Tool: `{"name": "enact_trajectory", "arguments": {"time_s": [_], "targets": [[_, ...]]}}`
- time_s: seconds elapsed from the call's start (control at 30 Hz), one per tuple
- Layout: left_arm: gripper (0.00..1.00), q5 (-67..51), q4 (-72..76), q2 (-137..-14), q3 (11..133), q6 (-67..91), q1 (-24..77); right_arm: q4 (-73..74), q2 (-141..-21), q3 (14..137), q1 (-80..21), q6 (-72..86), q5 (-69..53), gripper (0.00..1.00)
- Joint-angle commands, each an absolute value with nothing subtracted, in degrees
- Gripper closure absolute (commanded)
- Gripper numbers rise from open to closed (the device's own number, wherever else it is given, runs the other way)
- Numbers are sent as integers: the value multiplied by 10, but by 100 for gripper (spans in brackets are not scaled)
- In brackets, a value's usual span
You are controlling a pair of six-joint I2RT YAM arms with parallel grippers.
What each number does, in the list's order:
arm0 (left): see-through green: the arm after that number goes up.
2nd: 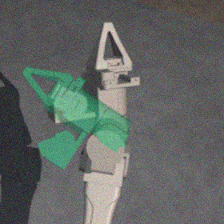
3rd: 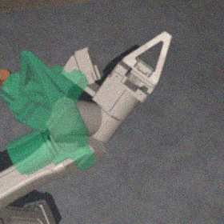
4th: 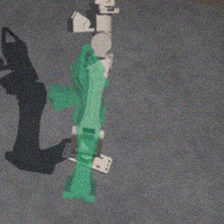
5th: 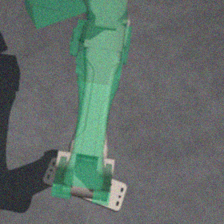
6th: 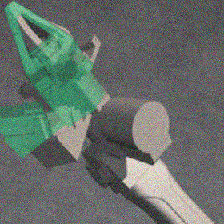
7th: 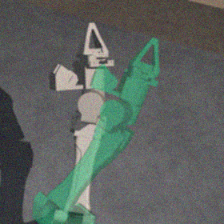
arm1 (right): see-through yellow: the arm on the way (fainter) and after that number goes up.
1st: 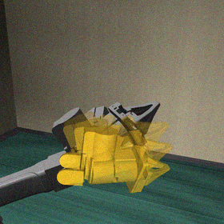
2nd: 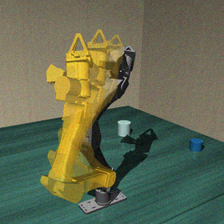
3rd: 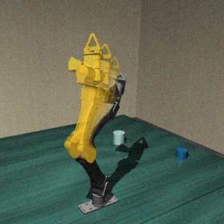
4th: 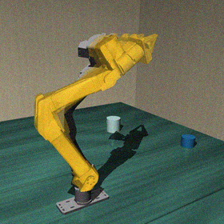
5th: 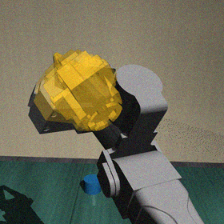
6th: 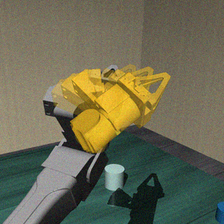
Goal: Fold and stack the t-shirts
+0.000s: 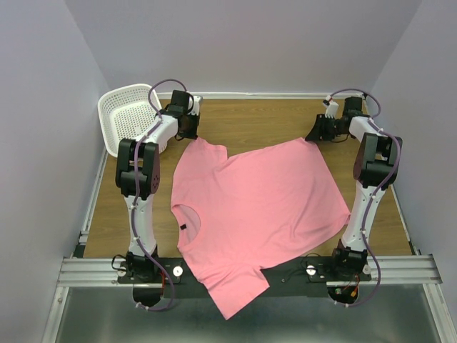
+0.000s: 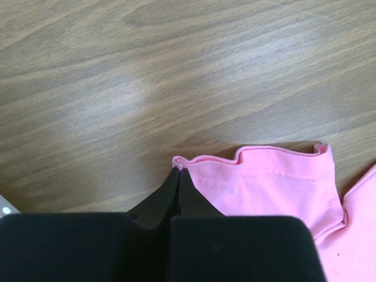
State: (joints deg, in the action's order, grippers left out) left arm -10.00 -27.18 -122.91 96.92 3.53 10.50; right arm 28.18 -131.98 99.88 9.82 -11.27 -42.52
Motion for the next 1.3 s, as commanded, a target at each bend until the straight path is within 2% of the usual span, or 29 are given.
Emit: {"name": "enact_trajectory", "arguments": {"time_s": [0.0,0.53,1.2,1.27], "targets": [[100,-114,-263,-1206,960,40,102,291,-1312,1016,98,-99,-389,56],[100,-117,-258,-1208,959,39,98,288,-1337,1018,96,-115,-346,56],[100,-127,-254,-1209,959,43,97,291,-1366,1006,76,-129,-349,71],[100,-127,-254,-1208,958,42,97,290,-1366,1006,76,-131,-337,80]]}}
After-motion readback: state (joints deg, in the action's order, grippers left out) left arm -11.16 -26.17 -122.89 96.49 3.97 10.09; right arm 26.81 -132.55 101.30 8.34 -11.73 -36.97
